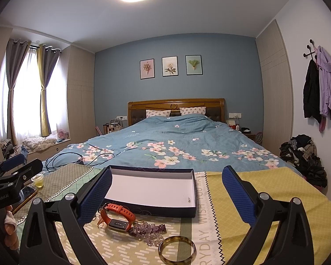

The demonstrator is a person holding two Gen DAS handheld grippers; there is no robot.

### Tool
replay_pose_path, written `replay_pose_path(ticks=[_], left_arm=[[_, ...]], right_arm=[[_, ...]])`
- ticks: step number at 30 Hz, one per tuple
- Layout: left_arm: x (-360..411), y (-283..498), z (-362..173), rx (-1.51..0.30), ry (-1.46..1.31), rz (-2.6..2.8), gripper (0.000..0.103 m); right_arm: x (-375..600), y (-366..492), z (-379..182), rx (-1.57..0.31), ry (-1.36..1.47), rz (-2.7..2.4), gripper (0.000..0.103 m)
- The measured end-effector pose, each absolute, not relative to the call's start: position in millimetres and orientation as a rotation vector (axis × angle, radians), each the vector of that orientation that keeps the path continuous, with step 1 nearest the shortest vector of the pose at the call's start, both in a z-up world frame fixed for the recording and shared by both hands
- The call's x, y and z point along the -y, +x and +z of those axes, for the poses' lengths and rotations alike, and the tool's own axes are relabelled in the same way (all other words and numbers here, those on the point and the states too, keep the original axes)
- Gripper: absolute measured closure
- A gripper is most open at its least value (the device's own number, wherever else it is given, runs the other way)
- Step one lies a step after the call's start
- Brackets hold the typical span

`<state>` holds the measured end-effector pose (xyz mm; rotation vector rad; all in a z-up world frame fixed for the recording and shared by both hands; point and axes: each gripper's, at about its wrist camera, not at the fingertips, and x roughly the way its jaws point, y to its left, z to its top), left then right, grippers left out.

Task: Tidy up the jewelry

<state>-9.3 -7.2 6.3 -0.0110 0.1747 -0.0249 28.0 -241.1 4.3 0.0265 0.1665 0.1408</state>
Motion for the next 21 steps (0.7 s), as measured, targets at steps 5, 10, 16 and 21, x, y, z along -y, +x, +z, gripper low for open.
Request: replay_pose_path(ticks=[5, 10, 16, 21], left_arm=[[7.5, -9.4, 5.6, -0.178, -0.011, -0.027, 0.006], [8.0, -8.0, 3.6, -0.184, -0.012, -0.03, 0.006], [7.1, -3.1, 1.6, -0.196, -0.014, -0.037, 0.006], [6.1, -1.5, 1.3, -0.201, -0.015, -0.041, 0.006]], right_arm=[[241.4, 28.1, 4.2, -0.168, 0.028, 0.141, 0.007], [241.9, 28.7, 3.4, -0.173, 0.03, 0.143, 0.007], [241.7, 29.6, 2.6, -0.179, 0.029, 0.144, 0.007], [241.6, 29.9, 2.5, -0.181, 0.03, 0.145, 0.007]])
